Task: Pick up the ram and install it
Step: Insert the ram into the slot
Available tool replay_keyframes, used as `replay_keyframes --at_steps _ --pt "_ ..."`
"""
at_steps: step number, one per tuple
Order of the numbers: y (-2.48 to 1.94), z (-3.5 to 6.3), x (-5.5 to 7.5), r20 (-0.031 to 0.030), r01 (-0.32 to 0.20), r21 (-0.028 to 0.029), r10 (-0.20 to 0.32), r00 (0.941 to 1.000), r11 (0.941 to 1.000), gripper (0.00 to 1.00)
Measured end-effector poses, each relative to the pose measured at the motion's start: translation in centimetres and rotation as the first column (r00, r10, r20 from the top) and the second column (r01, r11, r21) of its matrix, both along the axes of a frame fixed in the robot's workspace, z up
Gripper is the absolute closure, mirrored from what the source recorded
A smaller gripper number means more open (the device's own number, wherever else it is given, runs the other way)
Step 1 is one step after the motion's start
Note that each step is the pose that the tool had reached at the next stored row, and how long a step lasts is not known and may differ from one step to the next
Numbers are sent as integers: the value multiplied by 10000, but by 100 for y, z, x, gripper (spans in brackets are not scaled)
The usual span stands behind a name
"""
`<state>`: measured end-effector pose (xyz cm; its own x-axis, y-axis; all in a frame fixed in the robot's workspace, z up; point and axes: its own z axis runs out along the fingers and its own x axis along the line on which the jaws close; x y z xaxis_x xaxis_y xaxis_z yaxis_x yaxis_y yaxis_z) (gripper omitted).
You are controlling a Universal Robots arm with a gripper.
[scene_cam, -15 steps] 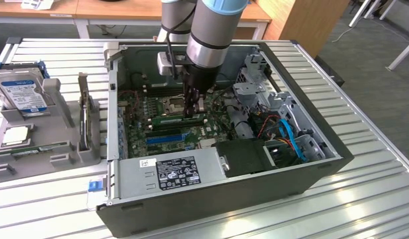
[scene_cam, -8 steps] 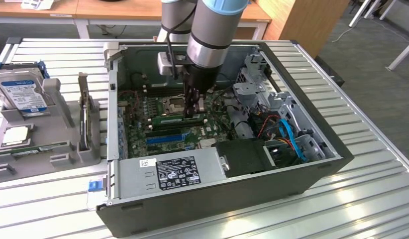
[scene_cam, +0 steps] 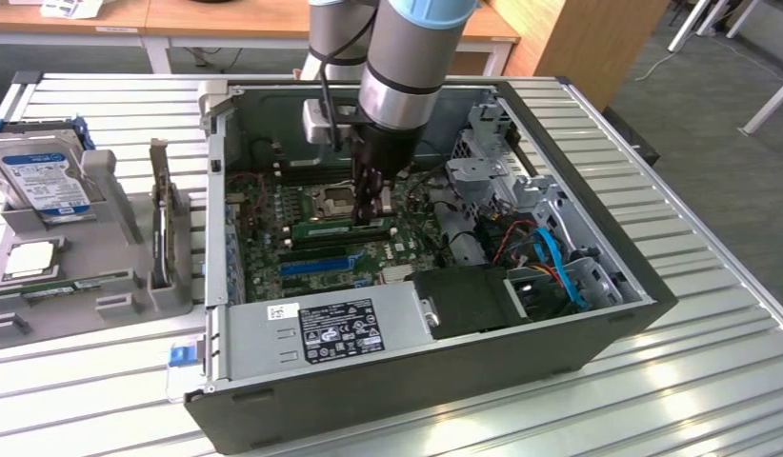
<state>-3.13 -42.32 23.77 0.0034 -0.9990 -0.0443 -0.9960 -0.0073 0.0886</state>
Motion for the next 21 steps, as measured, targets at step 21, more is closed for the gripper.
replay_keyframes --at_steps 21 --pt "-1 -27 6 6 83 0 -83 10000 10000 88"
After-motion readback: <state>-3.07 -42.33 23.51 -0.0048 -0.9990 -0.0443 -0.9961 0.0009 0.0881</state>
